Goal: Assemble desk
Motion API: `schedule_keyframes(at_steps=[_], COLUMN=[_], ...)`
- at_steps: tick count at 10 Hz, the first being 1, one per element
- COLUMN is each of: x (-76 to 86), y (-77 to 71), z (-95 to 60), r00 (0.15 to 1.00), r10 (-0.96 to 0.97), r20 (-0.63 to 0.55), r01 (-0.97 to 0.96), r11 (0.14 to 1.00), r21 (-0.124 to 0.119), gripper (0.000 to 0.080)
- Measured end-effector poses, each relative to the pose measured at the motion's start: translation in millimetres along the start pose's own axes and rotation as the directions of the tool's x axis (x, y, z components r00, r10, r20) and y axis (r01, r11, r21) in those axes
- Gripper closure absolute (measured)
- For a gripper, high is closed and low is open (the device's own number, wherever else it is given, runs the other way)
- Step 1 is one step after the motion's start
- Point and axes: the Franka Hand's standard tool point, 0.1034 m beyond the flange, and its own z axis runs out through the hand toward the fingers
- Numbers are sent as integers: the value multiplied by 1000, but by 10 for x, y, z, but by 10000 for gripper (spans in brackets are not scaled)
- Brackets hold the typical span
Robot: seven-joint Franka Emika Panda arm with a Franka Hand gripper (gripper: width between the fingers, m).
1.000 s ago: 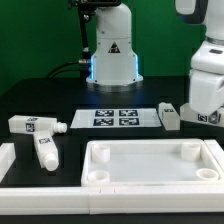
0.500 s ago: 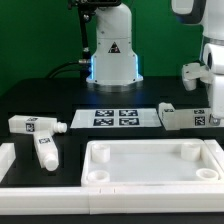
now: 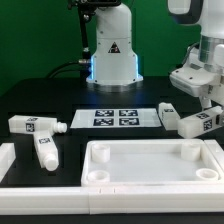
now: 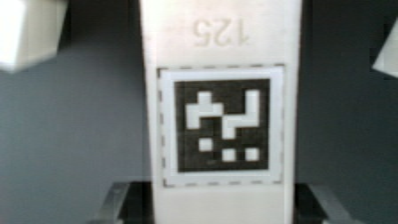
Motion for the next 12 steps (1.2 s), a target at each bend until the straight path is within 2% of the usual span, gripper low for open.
schedule_keyframes(at_steps=[3, 4, 5, 8, 10, 11, 12], x=[-95, 8, 148, 93, 107, 196, 281], y=[-17, 3, -47, -90, -114, -216, -348], z=[15, 8, 11, 38, 56, 109, 174], r00=[975, 958, 945, 905, 911, 900, 903], r10=[-221, -285, -324, -422, -408, -434, -427], r20=[40, 42, 41, 59, 58, 53, 41], r01=[221, 286, 325, 424, 410, 436, 429], r11=[975, 958, 945, 906, 911, 899, 903], r21=[8, -22, -35, -24, -29, -36, -32], gripper=[515, 515, 515, 515, 515, 515, 515])
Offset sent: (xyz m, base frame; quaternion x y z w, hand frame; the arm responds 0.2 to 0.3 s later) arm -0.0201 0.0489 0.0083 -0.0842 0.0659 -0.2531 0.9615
